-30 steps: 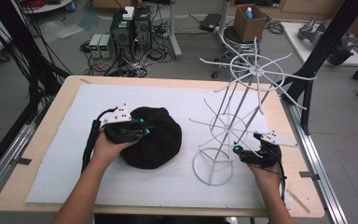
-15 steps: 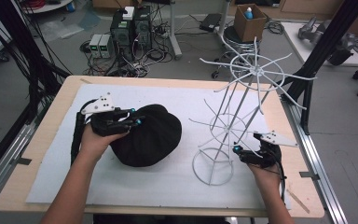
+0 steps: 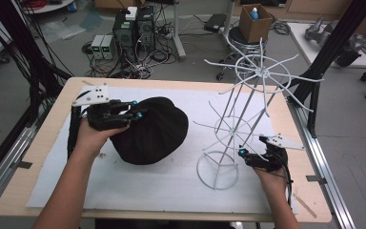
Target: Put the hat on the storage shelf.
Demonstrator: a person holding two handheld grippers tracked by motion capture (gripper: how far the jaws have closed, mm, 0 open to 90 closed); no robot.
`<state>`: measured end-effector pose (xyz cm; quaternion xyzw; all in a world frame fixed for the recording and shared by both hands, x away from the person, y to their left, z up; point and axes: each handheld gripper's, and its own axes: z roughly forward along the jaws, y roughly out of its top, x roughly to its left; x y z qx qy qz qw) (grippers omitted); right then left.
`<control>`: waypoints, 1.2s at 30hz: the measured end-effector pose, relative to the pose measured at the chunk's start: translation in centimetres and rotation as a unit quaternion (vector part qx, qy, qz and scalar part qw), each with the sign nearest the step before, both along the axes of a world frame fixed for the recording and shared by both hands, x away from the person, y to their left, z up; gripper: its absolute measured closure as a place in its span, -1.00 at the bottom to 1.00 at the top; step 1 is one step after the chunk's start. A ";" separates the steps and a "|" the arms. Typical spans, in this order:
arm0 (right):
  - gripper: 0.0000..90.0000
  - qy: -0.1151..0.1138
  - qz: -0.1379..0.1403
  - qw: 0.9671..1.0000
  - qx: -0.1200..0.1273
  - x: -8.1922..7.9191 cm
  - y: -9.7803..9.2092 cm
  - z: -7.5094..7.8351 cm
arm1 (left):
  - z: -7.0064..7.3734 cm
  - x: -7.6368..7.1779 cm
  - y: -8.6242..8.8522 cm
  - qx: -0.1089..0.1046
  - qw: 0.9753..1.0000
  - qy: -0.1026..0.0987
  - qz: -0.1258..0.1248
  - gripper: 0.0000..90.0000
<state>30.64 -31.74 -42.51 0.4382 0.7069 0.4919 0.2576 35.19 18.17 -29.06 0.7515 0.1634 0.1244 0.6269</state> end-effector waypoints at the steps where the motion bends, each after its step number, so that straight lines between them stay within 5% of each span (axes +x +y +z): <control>1: -0.93 0.000 0.001 1.000 0.001 0.0 0.0 0.0 | 0.3 0.0 0.0 -0.004 1.000 0.001 -0.004 0.61; 20: -0.93 0.001 0.001 1.000 0.003 0.1 -0.1 0.0 | 7.0 0.2 -0.1 -0.074 0.995 -0.019 -0.068 0.61; 36: -0.93 0.001 0.000 1.000 0.004 0.2 -0.1 -0.1 | 11.4 0.4 0.6 -0.117 0.990 -0.036 -0.067 0.61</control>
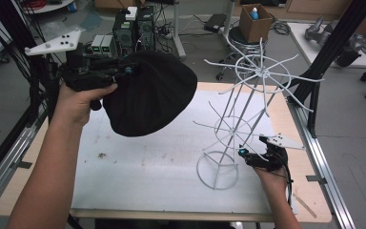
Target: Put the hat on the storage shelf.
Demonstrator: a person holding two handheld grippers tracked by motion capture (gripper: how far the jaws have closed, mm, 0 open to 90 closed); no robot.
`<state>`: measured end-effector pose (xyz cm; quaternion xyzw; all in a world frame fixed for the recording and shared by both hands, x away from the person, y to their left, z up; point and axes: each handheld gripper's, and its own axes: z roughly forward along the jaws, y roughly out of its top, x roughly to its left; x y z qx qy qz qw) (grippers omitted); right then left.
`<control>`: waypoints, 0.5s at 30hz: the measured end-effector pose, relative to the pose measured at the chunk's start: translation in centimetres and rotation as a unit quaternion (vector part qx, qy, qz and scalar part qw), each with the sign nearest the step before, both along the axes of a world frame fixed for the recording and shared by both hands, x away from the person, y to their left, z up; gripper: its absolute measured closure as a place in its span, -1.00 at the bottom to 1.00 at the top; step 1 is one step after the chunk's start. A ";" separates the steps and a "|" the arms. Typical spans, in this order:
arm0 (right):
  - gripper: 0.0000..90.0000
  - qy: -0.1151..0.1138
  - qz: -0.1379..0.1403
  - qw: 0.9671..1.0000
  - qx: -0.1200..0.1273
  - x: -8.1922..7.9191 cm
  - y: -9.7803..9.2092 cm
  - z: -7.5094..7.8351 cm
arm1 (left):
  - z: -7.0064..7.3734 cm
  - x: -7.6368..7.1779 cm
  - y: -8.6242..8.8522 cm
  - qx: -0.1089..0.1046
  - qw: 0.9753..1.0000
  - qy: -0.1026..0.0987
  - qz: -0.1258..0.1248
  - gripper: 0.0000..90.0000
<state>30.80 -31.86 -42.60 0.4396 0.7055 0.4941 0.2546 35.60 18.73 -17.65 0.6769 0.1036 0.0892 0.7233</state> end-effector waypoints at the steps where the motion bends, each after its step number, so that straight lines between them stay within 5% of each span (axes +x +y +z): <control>1: -0.93 0.000 0.000 1.000 0.000 0.0 0.0 0.0 | 0.3 0.0 0.0 -0.002 1.000 0.000 0.002 0.61; 15: -0.93 0.002 0.001 1.000 0.000 0.0 0.0 -0.1 | 3.7 0.5 -0.3 -0.017 0.999 -0.017 0.021 0.61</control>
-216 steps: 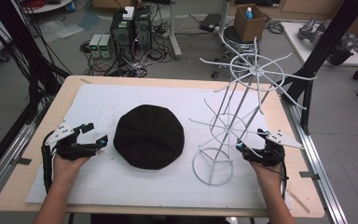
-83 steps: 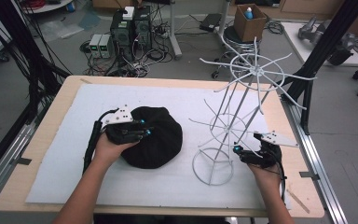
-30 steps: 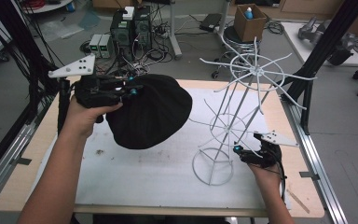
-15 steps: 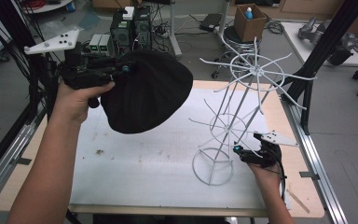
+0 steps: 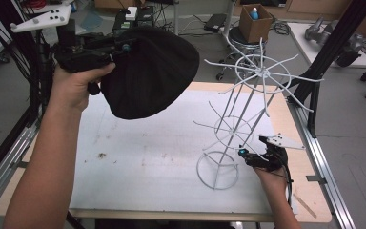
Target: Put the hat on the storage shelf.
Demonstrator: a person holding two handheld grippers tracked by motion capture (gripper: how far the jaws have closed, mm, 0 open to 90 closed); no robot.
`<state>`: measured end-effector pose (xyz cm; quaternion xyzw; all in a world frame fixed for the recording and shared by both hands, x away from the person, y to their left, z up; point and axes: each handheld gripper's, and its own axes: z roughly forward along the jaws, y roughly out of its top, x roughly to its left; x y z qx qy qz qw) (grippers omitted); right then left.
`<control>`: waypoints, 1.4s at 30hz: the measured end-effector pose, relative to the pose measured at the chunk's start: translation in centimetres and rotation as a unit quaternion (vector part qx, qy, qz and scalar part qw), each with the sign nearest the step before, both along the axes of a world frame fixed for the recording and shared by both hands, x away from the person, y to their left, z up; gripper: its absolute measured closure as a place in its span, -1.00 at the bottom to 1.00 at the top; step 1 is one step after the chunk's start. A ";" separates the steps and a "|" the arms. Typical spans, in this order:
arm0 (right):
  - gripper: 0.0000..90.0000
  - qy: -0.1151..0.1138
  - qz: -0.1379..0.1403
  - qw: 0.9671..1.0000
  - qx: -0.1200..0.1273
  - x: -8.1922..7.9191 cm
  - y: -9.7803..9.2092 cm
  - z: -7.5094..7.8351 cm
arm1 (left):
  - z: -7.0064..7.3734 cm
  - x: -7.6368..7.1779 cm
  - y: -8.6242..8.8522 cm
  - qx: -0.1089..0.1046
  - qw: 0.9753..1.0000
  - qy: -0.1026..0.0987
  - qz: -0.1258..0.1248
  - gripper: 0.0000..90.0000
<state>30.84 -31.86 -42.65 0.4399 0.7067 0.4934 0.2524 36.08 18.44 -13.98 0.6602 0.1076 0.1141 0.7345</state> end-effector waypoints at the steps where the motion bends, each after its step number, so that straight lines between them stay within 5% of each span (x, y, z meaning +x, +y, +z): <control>1: -0.93 -0.001 -0.001 1.000 -0.002 0.0 0.0 0.0 | 0.5 0.0 -0.1 -0.004 1.000 -0.002 0.002 0.61; 22: -0.93 0.002 0.001 1.000 -0.001 0.0 0.0 0.0 | 4.5 -0.2 -3.3 -0.011 0.999 -0.030 -0.003 0.61; 31: -0.93 0.003 0.003 1.000 -0.002 0.1 0.0 -0.1 | 3.8 -0.2 -4.7 -0.001 1.000 -0.024 -0.010 0.60; 42: -0.93 0.005 0.003 1.000 -0.005 0.0 0.1 -0.1 | 1.3 -0.2 -5.4 -0.007 1.000 -0.008 -0.020 0.59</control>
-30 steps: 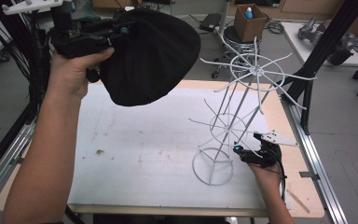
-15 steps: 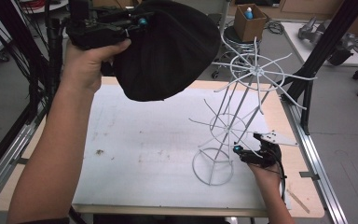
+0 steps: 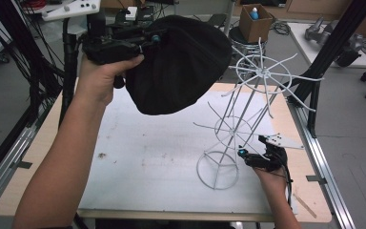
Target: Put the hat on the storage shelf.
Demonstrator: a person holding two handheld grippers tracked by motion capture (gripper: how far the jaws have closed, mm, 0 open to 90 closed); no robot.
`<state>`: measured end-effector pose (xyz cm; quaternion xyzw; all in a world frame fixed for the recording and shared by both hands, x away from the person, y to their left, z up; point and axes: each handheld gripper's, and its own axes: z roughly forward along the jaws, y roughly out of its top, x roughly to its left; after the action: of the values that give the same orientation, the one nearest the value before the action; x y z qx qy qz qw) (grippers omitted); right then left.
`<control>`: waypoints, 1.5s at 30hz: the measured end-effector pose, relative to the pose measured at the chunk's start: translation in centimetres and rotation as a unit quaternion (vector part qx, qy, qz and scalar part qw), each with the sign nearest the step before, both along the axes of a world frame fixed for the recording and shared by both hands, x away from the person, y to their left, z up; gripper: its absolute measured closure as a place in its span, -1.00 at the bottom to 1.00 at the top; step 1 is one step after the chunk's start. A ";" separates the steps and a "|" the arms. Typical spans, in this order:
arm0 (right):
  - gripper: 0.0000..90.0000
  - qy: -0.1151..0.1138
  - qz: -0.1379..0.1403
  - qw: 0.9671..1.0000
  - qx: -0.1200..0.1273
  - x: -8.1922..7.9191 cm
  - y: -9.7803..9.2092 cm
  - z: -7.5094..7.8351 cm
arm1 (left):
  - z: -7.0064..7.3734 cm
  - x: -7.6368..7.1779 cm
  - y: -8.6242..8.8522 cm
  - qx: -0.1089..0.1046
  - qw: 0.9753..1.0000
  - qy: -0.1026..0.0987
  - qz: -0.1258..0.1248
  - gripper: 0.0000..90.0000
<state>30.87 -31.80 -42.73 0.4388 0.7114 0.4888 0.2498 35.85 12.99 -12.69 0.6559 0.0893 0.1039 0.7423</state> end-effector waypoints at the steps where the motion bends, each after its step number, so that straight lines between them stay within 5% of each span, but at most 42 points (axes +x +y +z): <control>1: -0.93 0.000 0.000 1.000 0.000 0.0 0.0 0.0 | -0.3 0.1 0.0 -0.001 1.000 0.003 -0.002 0.59; 31: -0.93 0.005 0.002 1.000 -0.003 0.1 0.2 -0.1 | -5.7 -0.3 0.6 -0.027 0.998 0.045 -0.017 0.51; 45: -0.92 0.004 0.003 1.000 -0.007 0.1 0.2 -0.2 | -7.0 0.2 0.8 -0.013 0.997 0.064 -0.032 0.40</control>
<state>30.99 -31.63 -42.91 0.4370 0.7170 0.4827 0.2487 36.01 13.84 -19.72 0.6540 0.1168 0.0364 0.7465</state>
